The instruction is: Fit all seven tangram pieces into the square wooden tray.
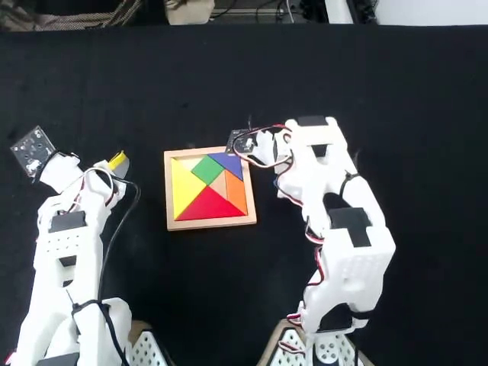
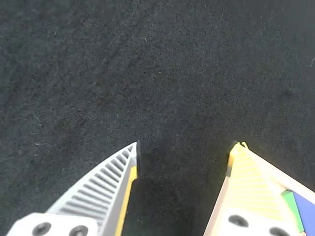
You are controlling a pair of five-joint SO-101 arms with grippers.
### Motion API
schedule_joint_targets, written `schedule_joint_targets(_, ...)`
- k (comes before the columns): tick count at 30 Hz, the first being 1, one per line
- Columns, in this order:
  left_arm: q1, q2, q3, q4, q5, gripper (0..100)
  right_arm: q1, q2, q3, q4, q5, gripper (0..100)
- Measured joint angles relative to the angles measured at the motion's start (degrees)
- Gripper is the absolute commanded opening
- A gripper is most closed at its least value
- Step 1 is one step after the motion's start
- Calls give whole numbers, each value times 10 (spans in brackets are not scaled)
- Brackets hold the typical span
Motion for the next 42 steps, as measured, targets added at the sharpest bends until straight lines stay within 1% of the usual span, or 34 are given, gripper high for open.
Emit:
schedule_joint_targets(2, 0, 0, 0, 0, 0, 288, 0, 2, -2, 1, 0, 295)
schedule_joint_targets(7, 0, 0, 0, 0, 0, 288, 1, 6, -17, -1, 0, 154)
schedule_joint_targets(10, 0, 0, 0, 0, 0, 288, 1, 3, -18, -1, 0, 95)
schedule_joint_targets(12, 0, 0, 0, 0, 0, 288, 1, 3, -18, -2, 0, 82)
schedule_joint_targets(15, 0, 0, 0, 0, 0, 288, 1, 3, -18, -17, 0, 81)
schedule_joint_targets(21, 0, 0, 0, 0, 0, 288, 1, 11, -32, -15, 1, 81)
schedule_joint_targets(23, 0, 0, 0, 0, 0, 288, 1, 14, -55, 6, 1, 78)
schedule_joint_targets(25, 0, 0, 0, 0, 0, 288, -2, 14, -82, 39, 1, 45)
schedule_joint_targets(27, 0, 0, 0, 0, 0, 288, -18, 14, -116, 73, -9, 8)
schedule_joint_targets(30, 0, 0, 0, 0, 0, 288, -64, 14, -180, 103, -41, 22)
schedule_joint_targets(34, -3, 0, 0, 0, 0, 288, -127, 15, -263, 107, -85, 22)
schedule_joint_targets(38, -27, 0, 0, 0, 0, 288, -185, 38, -314, 98, -93, 22)
schedule_joint_targets(42, -33, 0, 0, 0, 0, 288, -219, 96, -359, 91, -95, 22)
